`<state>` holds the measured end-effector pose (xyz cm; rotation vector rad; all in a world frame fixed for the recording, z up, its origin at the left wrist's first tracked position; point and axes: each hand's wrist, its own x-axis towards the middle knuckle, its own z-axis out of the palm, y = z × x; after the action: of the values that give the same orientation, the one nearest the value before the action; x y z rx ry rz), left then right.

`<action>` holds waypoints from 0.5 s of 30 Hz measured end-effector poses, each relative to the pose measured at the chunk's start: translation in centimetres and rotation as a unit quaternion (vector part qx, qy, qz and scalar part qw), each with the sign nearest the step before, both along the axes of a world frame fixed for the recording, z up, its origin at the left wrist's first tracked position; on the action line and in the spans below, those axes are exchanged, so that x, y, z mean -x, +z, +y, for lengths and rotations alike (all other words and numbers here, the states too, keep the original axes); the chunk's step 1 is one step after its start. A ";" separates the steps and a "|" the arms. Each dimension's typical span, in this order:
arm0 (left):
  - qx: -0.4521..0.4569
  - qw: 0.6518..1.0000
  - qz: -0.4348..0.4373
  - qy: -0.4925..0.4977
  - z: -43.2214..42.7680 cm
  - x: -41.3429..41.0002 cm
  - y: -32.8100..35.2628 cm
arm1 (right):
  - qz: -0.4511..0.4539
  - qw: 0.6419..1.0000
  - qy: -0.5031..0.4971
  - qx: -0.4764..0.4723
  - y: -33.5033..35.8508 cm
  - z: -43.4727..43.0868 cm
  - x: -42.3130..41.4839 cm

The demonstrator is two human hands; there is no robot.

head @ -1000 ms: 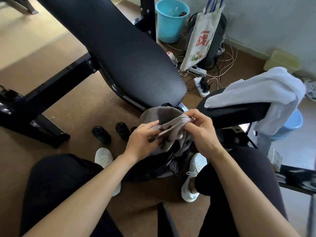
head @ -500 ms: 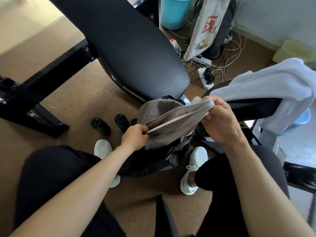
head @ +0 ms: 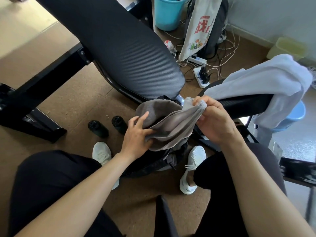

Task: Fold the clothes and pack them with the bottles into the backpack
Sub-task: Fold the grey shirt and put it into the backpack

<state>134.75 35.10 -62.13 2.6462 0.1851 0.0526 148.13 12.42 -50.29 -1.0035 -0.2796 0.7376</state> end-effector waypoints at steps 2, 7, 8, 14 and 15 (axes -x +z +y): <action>0.002 1.000 0.003 -0.003 0.0 -0.3 -0.2 | 0.003 1.000 -0.001 -0.004 0.1 -0.1 0.0; 0.077 0.996 -0.001 0.040 0.8 -0.3 0.5 | 0.005 0.994 -0.106 0.028 0.0 -0.8 -0.8; 0.103 0.993 0.001 0.050 1.3 -0.3 0.8 | 0.008 0.988 -0.150 0.048 0.1 -0.9 -1.0; 0.319 0.935 0.016 0.157 4.6 -0.8 3.6 | -0.111 0.895 -0.298 0.312 -1.8 -1.5 -1.4; 0.363 0.914 0.020 0.180 5.0 -0.9 3.7 | -0.150 0.873 -0.302 0.353 -2.3 -1.5 -1.5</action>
<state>135.67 40.12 -58.44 1.8442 0.5817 0.0410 149.59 10.91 -52.55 -1.8002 0.0658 0.0773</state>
